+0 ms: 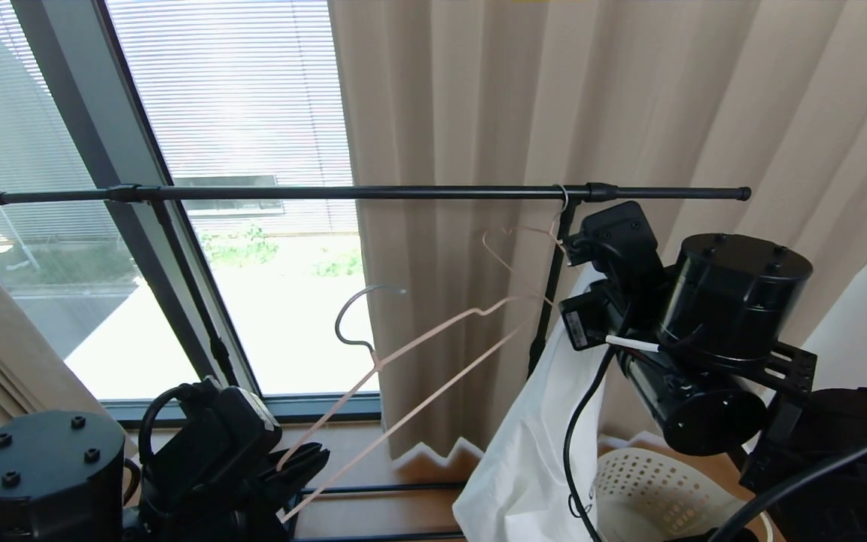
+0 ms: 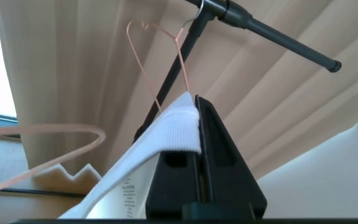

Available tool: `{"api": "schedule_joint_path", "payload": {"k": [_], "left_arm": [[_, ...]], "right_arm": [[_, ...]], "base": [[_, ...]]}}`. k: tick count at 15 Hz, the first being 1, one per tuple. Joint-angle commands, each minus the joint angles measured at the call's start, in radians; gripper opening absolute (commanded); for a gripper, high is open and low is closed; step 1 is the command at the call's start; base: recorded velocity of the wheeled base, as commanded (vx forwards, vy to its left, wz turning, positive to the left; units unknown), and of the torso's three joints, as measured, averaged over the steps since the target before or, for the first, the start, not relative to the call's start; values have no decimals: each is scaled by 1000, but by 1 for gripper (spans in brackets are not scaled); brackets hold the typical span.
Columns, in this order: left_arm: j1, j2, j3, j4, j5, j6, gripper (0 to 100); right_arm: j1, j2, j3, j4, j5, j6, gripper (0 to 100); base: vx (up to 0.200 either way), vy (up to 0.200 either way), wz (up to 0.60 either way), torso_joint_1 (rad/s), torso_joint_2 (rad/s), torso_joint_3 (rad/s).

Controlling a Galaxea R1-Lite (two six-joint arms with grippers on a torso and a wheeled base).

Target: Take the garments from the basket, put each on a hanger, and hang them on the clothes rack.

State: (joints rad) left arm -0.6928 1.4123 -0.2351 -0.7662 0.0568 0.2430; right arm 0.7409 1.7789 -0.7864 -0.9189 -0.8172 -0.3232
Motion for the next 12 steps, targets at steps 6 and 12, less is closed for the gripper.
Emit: {"api": "schedule_joint_path", "payload": {"k": [6, 12], "left_arm": [[-4, -15, 19, 2, -48, -19, 0], [-4, -13, 26, 2, -100, -28, 0]], "right_arm": [[-43, 71, -47, -38, -54, -2, 0], [-51, 88, -76, -51, -72, -4, 0]], "base": [[0, 0, 0, 0, 0, 0], [0, 0, 0, 0, 0, 0]]}}
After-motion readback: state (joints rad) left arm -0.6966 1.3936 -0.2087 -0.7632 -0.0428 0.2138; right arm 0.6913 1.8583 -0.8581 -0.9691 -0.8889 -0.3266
